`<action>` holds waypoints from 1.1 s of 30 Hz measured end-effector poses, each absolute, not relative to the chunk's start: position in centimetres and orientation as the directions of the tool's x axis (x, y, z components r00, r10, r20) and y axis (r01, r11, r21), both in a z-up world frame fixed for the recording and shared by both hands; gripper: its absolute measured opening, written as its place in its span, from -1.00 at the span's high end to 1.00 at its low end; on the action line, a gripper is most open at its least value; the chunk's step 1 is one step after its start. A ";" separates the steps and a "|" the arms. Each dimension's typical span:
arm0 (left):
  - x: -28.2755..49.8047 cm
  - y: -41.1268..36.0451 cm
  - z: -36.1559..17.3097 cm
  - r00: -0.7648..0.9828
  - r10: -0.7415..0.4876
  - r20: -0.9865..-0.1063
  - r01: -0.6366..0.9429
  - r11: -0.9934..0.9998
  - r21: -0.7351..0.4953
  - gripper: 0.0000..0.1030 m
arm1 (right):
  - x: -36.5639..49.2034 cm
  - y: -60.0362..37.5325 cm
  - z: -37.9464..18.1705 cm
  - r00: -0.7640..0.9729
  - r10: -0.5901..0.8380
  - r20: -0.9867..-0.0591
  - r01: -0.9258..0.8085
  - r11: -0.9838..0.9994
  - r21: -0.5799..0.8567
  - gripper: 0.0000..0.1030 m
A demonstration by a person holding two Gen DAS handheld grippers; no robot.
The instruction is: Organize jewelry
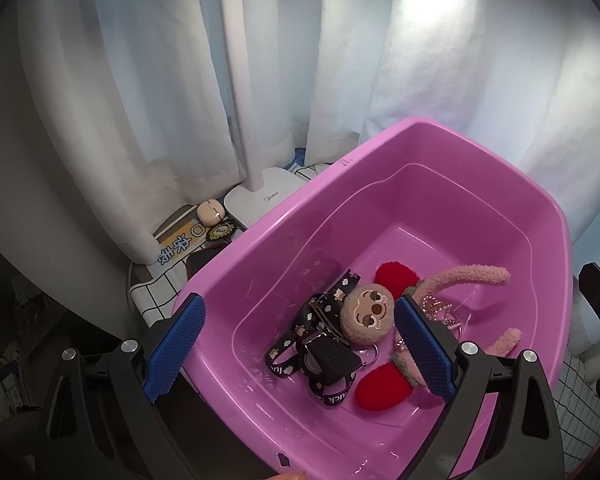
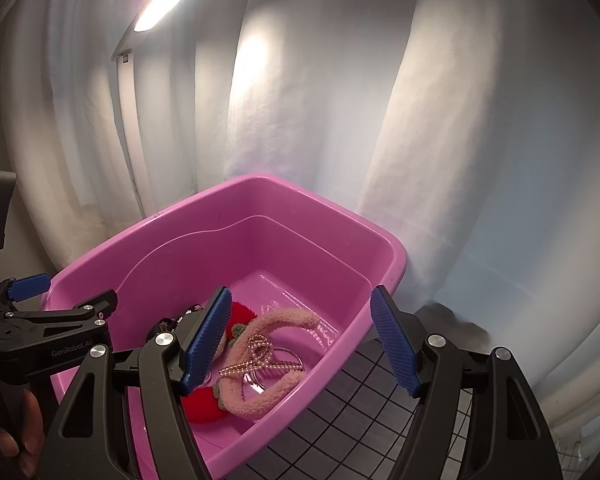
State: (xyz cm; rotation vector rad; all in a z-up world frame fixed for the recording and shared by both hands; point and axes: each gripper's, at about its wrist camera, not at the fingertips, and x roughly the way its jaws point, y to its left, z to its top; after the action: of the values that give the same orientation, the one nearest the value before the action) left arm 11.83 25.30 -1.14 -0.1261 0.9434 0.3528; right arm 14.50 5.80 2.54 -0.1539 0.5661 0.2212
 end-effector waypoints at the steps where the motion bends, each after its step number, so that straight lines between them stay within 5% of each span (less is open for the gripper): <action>1: 11.8 25.4 -1.1 0.534 0.241 -0.810 -0.351 0.935 0.047 -0.82 | 14.5 5.8 2.5 0.821 0.166 -0.547 -0.249 0.965 -0.081 -0.33; 33: 11.9 25.0 -1.4 0.522 0.236 -0.820 -0.354 0.934 0.044 -0.82 | 14.6 5.5 2.2 0.816 0.153 -0.557 -0.233 0.970 -0.075 -0.33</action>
State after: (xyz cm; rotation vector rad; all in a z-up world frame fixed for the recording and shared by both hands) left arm 11.90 25.01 -1.40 -0.1343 0.9588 0.3542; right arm 14.58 5.52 2.17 -0.1421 0.5811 0.2068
